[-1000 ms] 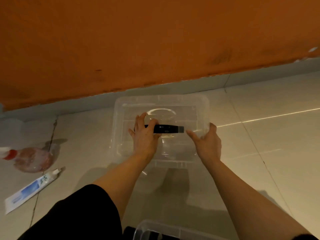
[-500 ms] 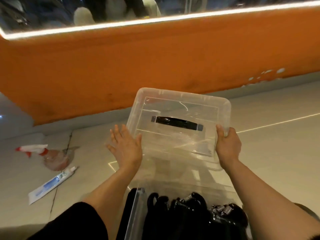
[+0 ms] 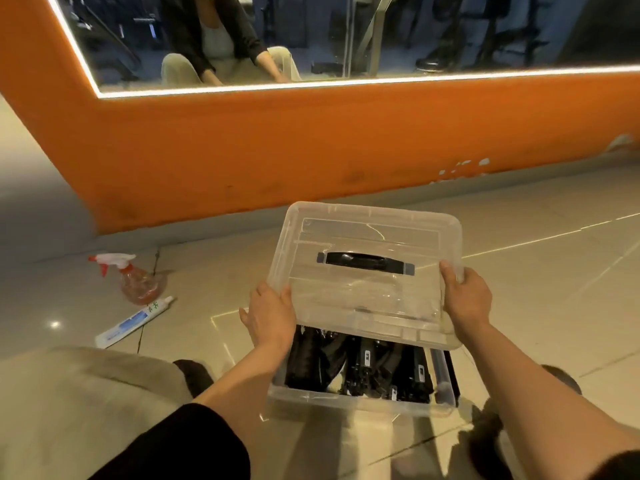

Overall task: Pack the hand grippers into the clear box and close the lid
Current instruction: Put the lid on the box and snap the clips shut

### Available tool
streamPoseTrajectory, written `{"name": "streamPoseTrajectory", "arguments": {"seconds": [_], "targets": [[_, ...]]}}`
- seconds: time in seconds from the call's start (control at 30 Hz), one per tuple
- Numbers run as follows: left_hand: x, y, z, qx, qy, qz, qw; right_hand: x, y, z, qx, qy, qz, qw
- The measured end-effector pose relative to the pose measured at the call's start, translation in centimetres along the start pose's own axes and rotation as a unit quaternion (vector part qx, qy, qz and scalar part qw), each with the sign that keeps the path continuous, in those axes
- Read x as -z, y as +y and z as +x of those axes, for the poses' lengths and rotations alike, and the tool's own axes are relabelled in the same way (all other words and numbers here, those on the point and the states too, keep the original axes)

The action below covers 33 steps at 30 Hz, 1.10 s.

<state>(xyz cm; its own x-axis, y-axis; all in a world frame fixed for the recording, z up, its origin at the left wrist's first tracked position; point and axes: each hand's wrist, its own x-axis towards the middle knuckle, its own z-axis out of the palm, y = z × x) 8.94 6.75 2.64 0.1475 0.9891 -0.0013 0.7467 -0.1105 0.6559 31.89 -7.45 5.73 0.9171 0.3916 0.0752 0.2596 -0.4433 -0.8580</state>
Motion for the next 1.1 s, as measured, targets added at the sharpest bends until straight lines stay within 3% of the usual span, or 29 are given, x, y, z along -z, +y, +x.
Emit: {"name": "streamPoseTrajectory", "arguments": {"seconds": [0.37, 0.73, 1.1], "targets": [[-1.4, -5.4, -6.5, 0.041, -0.01, 0.041, 0.998, 1.7, 7.2, -5.6, -0.039, -0.033, -0.067, 0.996], [-2.1, -6.5, -7.0, 0.084, -0.061, 0.069, 0.992, 0.9, 9.6, -6.1, 0.0, -0.078, -0.133, 0.988], [-3.0, -7.5, -4.8, 0.119, -0.074, 0.025, 0.99, -0.4, 10.2, -6.2, -0.035, -0.113, -0.073, 0.99]]}}
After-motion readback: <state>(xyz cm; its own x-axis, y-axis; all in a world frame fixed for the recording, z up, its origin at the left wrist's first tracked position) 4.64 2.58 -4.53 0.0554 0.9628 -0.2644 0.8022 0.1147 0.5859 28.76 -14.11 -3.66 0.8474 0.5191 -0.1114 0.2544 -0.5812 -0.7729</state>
